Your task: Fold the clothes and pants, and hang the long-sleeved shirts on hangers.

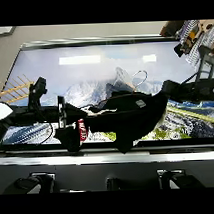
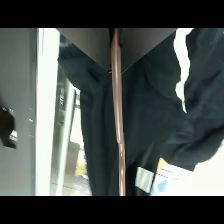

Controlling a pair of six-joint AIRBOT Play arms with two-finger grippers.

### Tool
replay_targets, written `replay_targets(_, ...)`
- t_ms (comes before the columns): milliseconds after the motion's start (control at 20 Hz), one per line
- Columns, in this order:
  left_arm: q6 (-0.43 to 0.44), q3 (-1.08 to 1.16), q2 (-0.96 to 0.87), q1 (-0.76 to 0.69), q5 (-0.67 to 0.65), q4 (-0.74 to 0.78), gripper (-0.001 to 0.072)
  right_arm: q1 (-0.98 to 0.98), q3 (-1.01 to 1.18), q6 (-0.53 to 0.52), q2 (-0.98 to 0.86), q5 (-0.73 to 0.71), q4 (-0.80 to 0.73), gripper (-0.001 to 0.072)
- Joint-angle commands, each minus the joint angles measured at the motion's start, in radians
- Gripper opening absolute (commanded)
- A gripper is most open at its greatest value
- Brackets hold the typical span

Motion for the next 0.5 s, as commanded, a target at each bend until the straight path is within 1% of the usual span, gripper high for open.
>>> replay_targets(0, 0.002, 0.001, -0.021, -0.06, 0.09, 0.001, 0.0025, 0.001, 0.116, -0.034, 0.006, 0.035, 0.055, 0.0047)
replay_targets(100, 0.003, 0.001, -0.033, -0.1, 0.108, 0.001, 0.0025, 0.001, 0.194, -0.034, 0.006, 0.059, 0.06, 0.0047)
replay_targets(200, 0.003, 0.001, -0.035, -0.143, 0.167, 0.0, 0.0025, 0.001, 0.248, -0.034, 0.006, 0.106, 0.088, 0.0047)
replay_targets(350, 0.013, 0.001, -0.037, -0.207, 0.256, -0.001, 0.0025, 0.001, 0.285, -0.034, 0.007, 0.154, 0.18, 0.0048)
replay_targets(450, 0.013, 0.001, -0.045, -0.238, 0.303, -0.014, 0.0025, 0.001, 0.291, -0.043, 0.007, 0.174, 0.21, 0.0048)
